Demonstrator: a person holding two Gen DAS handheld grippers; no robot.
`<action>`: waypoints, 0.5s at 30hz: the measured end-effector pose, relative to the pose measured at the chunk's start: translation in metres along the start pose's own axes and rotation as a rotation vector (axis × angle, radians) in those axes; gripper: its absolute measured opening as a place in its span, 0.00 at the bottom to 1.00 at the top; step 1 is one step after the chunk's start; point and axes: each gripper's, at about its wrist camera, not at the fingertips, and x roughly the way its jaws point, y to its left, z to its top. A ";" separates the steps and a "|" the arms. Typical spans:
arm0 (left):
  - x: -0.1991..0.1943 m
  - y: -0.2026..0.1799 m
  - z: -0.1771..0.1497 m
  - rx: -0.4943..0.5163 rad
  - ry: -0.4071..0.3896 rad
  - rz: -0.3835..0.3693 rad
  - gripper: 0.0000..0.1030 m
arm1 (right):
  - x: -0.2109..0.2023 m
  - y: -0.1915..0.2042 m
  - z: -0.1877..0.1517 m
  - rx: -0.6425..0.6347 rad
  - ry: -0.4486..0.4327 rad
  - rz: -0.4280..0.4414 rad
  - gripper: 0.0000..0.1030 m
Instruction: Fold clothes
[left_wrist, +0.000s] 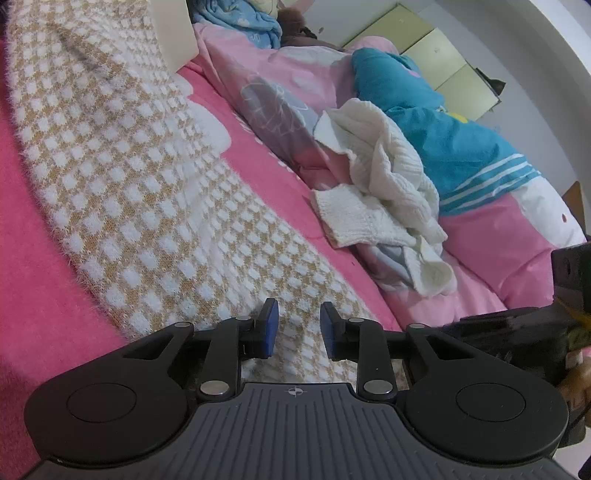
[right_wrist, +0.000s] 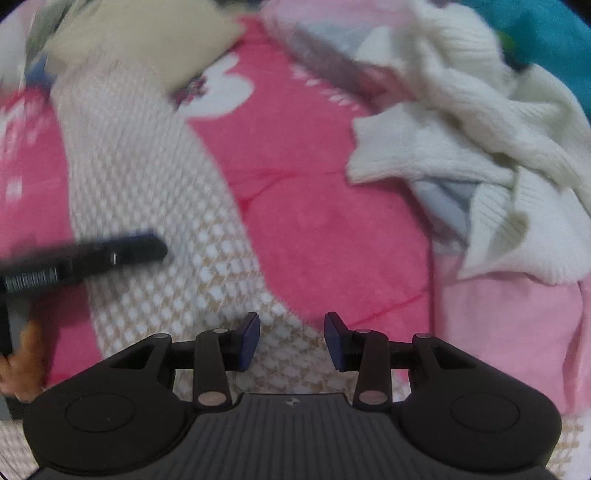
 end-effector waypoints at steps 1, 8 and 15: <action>0.000 0.000 0.000 -0.001 0.000 0.000 0.27 | -0.002 0.001 -0.001 0.002 -0.011 0.021 0.40; 0.000 0.000 0.000 -0.001 0.000 -0.001 0.27 | 0.023 0.031 -0.011 -0.120 0.009 -0.007 0.40; 0.000 0.000 0.000 -0.003 0.001 -0.001 0.27 | 0.042 0.036 -0.007 -0.150 -0.020 -0.060 0.41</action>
